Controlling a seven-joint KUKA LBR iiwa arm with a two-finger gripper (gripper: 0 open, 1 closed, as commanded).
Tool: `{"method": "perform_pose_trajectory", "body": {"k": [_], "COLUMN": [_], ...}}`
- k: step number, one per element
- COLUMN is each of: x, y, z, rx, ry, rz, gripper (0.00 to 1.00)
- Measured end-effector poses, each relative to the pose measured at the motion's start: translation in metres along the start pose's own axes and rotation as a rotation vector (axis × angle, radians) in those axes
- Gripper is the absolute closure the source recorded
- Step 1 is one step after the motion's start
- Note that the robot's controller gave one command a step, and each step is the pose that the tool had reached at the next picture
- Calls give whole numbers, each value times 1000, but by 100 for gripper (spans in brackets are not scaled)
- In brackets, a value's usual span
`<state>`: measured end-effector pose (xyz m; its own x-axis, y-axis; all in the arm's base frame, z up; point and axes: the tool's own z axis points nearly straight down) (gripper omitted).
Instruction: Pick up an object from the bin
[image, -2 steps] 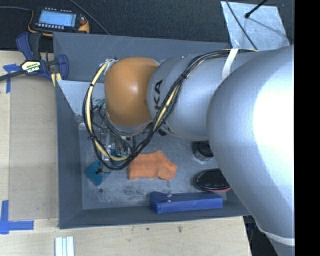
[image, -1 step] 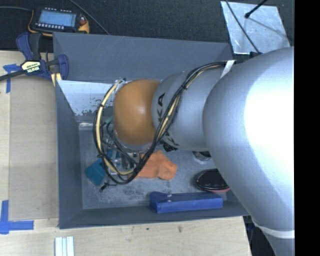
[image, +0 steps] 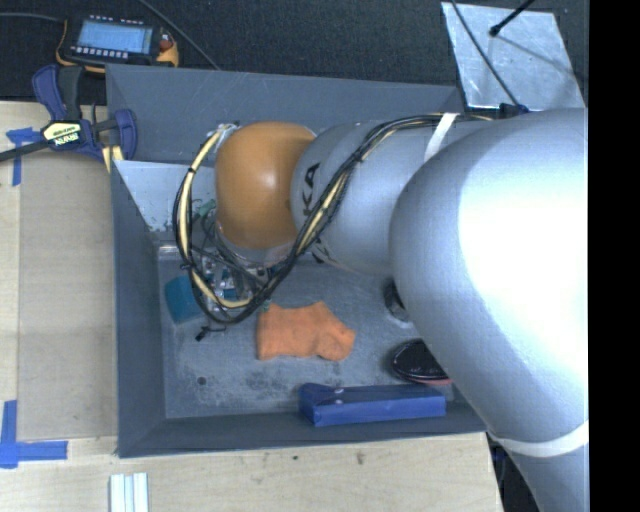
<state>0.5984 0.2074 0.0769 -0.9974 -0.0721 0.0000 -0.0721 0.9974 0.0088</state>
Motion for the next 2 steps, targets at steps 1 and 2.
{"method": "perform_pose_trajectory", "body": {"k": [1,2], "x": [-3,-2], "y": [-1,-1], "z": [0,0], "rx": [-1,-1], "ry": [-12,-12], "rz": [3,4], "gripper": [0,0]}}
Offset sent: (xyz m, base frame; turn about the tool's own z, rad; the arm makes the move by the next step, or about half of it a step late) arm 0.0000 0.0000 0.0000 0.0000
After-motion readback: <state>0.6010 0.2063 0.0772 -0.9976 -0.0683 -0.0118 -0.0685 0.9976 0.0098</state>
